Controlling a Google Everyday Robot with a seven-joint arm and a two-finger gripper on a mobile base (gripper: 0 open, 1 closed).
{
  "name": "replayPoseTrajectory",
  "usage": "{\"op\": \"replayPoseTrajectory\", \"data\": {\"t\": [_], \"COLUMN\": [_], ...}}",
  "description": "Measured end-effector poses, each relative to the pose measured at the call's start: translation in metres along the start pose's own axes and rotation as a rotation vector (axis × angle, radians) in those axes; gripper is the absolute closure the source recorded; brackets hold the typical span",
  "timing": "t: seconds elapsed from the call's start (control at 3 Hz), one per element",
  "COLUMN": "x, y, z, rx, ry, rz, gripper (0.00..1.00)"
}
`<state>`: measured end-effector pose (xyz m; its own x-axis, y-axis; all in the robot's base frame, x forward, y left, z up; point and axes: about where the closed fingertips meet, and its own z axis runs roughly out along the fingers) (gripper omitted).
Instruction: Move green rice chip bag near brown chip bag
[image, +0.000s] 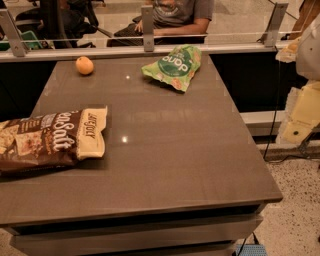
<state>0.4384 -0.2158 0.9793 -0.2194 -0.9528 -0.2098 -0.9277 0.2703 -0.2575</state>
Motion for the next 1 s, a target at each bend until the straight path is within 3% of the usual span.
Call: {"op": "replayPoseTrajectory", "data": {"t": [0.67, 1.0], "x": [-0.002, -0.007], "y": [-0.004, -0.023], "z": [0.002, 0.015], "rx": [0.02, 0.05], "ry": [-0.012, -0.051], "rz": [-0.003, -0.024], "gripper": [0.0, 0.0]}}
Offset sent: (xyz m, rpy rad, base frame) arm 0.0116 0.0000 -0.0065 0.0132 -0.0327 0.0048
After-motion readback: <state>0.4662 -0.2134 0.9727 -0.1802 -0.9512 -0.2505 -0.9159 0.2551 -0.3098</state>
